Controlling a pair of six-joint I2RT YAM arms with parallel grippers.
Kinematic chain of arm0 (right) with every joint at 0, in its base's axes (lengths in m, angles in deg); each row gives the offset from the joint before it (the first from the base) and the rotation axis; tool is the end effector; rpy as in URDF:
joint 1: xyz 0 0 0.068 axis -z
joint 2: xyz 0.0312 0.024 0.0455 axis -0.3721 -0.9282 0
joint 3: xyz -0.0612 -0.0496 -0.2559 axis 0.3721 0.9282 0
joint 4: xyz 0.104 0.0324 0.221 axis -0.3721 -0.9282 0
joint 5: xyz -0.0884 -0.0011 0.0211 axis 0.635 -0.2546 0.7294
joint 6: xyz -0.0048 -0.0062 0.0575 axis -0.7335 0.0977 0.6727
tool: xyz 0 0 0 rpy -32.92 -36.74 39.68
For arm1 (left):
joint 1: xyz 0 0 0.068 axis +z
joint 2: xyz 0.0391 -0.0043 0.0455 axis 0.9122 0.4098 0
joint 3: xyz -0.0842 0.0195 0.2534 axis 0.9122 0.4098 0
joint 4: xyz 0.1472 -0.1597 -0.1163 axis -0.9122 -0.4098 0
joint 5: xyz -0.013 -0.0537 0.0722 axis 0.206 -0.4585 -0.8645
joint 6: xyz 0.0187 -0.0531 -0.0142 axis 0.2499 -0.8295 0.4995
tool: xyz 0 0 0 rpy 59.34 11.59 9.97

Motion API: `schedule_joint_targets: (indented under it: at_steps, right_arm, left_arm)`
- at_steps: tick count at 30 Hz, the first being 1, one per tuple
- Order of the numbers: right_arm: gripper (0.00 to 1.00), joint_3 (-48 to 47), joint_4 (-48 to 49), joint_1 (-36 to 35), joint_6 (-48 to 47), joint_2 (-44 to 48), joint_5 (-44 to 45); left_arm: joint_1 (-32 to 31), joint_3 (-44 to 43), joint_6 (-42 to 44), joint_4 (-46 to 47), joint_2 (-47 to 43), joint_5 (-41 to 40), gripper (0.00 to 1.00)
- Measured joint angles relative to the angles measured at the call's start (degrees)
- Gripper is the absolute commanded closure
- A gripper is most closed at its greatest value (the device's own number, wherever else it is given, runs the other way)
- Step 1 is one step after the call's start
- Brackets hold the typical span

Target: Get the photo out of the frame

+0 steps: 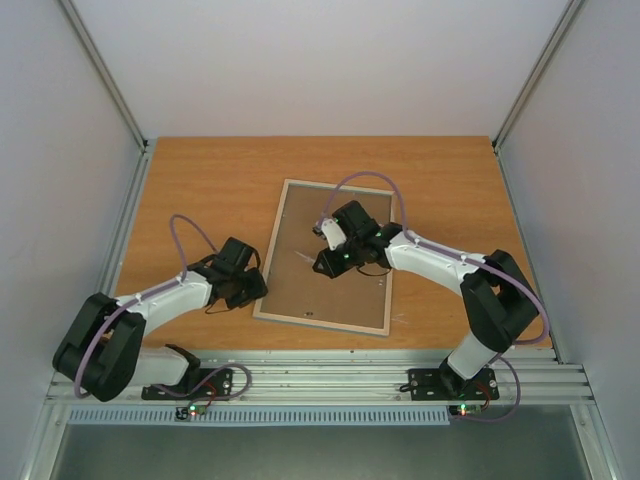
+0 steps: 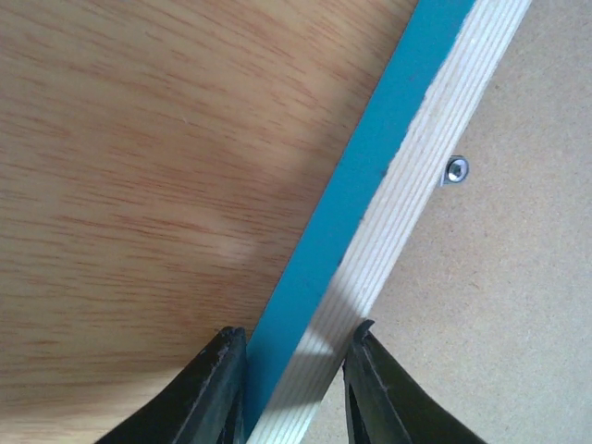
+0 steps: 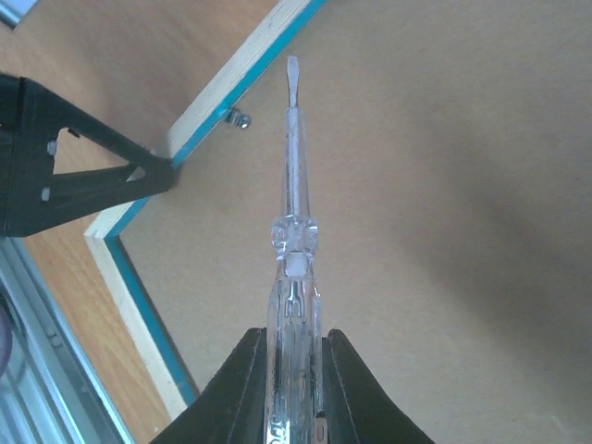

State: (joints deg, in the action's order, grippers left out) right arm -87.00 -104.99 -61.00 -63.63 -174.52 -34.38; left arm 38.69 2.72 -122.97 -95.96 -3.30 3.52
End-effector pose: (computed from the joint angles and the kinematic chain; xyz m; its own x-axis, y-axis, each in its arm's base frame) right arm 0.2386 0.2159 0.2046 -0.3780 -0.6697 -0.6392 -0.9145 0.3777 0.1451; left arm 0.1824 -0.1015 0.1448 -0.9122 -0.3819 -0.1487 -0.2906 0.8586 -0.4223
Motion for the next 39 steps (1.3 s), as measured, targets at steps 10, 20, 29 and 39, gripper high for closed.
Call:
schedule_joint_targets:
  at_steps: [10, 20, 29, 39]
  right_arm:
    - [0.99, -7.17, -6.62, -4.39, 0.04, -6.38, 0.42]
    - [0.99, -8.59, -10.05, -5.2, 0.11, -8.94, 2.12]
    - [0.99, -9.4, -11.19, -5.33, 0.07, -10.64, 2.54]
    - [0.99, -9.4, -11.8, -5.81, -0.07, -10.8, 2.49]
  left_arm:
    - [-4.87, 1.42, -5.46, 3.91, -0.02, -0.09, 0.68]
    - [-8.55, 2.49, -8.48, 5.25, -0.61, 0.46, 0.66]
    - [-10.54, 3.13, -9.88, 5.11, -1.99, 1.25, 0.57]
    - [-10.47, -1.25, -5.16, -4.02, -2.69, -2.89, 0.55]
